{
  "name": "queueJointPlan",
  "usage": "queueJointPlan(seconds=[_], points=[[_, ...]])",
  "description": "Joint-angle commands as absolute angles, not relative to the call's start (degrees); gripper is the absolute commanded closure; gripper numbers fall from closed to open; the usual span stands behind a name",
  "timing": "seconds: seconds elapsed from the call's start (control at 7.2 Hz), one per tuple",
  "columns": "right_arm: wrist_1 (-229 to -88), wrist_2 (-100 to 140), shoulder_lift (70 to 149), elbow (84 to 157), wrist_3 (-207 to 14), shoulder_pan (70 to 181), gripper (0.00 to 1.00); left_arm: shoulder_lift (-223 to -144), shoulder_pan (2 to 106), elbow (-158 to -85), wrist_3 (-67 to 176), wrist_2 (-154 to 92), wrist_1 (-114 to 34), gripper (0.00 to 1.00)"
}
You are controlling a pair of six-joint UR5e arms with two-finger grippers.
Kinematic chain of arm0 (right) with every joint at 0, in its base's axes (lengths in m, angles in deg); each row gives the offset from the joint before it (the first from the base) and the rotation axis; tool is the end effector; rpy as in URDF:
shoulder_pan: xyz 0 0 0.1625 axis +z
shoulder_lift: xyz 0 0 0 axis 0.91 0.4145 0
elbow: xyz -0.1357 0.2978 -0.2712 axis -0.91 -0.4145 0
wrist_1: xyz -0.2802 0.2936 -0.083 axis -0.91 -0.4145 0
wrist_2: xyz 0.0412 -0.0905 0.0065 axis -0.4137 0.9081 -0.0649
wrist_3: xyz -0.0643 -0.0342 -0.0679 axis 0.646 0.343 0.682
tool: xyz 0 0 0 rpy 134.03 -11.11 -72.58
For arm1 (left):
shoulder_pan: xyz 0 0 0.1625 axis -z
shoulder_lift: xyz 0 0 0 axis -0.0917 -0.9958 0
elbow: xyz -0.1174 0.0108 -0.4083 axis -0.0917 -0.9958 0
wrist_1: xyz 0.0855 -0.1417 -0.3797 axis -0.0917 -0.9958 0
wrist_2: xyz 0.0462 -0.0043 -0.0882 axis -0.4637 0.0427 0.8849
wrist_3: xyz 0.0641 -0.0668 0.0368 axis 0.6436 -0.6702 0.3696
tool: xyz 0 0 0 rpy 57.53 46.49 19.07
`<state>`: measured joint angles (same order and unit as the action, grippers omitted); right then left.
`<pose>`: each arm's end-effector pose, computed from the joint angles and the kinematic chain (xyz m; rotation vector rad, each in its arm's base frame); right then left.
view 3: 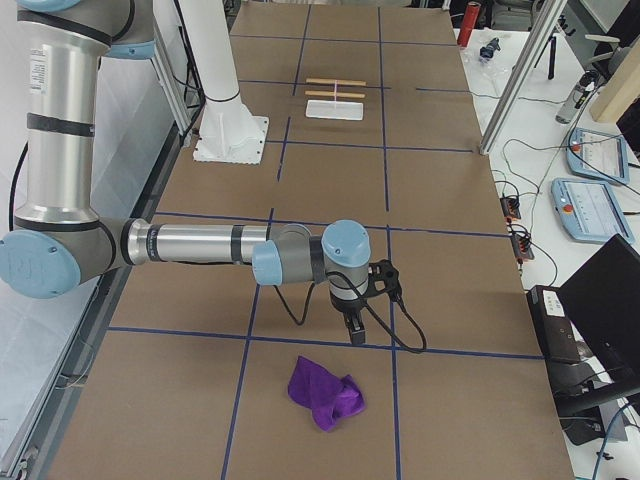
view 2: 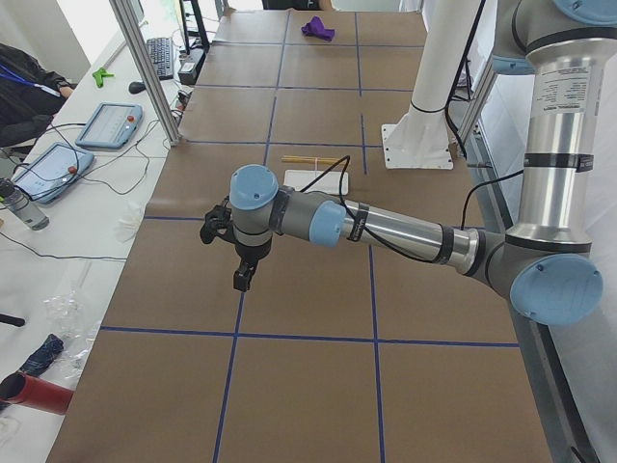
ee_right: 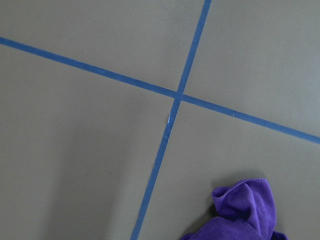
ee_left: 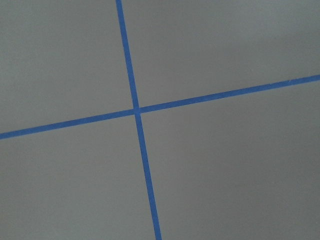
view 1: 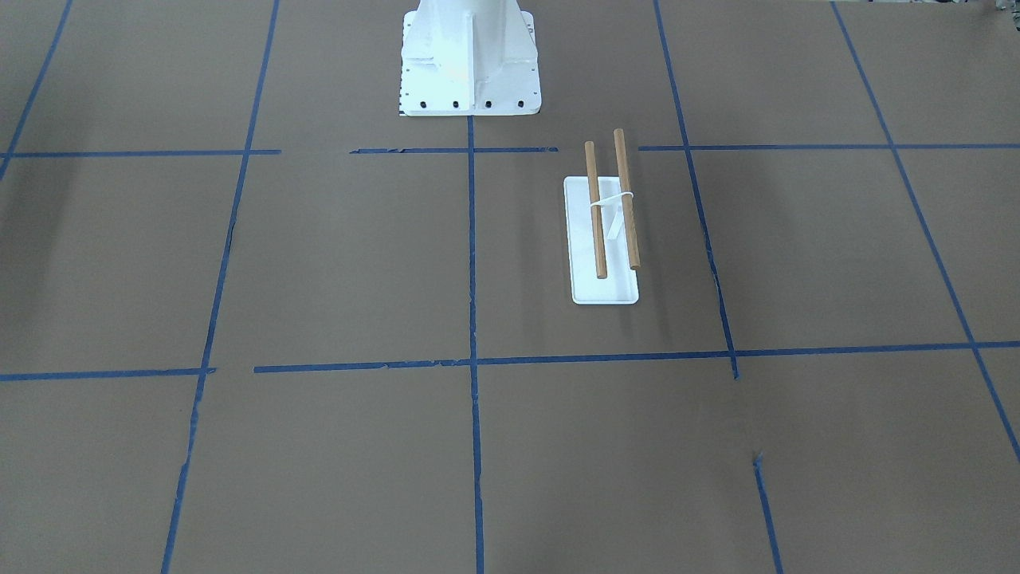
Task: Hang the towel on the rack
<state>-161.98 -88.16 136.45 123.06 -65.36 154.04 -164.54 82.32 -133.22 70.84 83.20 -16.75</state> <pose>0.0561 -0.4529 0.6521 0.2208 -0.7016 -0.3179 -0.0408 -0.5042 0.5353 0.2725 0.7946 0.1856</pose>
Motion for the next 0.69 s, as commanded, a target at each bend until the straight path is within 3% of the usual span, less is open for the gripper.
queueJointPlan(seconds=[0.0,0.56], points=[[-158.9,-87.9,132.1,110.4,-50.4,154.0,0.00,-164.4,82.4,-133.0,70.8,83.2,-18.0,0.00],[-157.8,-87.9,131.5,101.4,-42.7,154.0,0.00,-164.4,82.4,-133.2,70.8,83.4,-18.0,0.00]])
